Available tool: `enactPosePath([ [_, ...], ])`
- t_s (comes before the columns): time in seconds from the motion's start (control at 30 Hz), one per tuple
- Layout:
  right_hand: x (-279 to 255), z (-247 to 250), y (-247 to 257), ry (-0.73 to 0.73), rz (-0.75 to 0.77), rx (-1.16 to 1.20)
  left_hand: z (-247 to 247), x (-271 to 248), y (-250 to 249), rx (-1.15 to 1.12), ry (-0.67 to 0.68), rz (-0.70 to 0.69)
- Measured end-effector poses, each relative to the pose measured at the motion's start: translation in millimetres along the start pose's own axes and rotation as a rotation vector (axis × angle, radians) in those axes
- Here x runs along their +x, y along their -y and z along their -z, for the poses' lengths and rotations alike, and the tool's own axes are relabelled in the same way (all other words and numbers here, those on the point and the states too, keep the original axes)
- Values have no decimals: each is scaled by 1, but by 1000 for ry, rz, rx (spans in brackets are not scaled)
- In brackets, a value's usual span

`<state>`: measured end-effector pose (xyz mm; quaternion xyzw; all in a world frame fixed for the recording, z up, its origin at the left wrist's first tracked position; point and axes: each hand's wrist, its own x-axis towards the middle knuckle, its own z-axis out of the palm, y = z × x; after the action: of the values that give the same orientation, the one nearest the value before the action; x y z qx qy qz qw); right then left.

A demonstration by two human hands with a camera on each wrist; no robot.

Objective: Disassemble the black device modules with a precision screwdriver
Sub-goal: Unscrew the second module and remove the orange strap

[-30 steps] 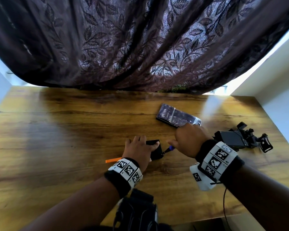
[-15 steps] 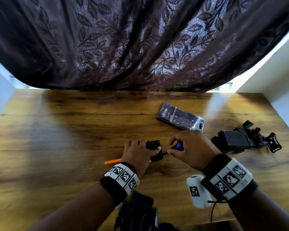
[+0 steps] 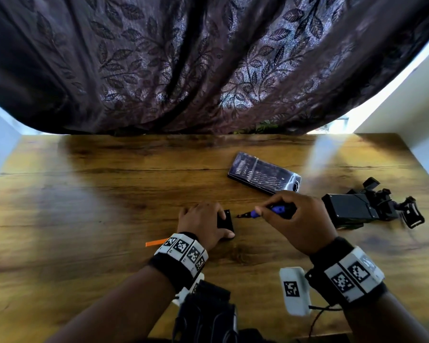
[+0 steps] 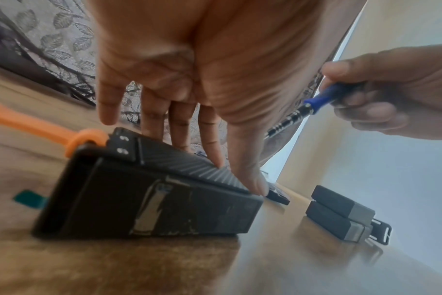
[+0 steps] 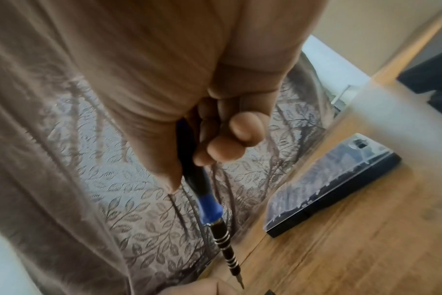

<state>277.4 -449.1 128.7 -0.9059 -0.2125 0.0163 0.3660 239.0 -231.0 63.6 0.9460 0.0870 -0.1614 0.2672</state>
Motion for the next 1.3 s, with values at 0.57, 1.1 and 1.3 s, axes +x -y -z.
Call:
enactPosePath([
  [0.57,-25,10,-30,-57,-115,166,-14,50,10,-236,130,162],
  [1.1,-39,-22,4,-37,-144,217,7,-14,89,-356,95,-43],
  [1.3,-31,-42,25,45,-105,291,-5,-17,112,-411,121,-79],
])
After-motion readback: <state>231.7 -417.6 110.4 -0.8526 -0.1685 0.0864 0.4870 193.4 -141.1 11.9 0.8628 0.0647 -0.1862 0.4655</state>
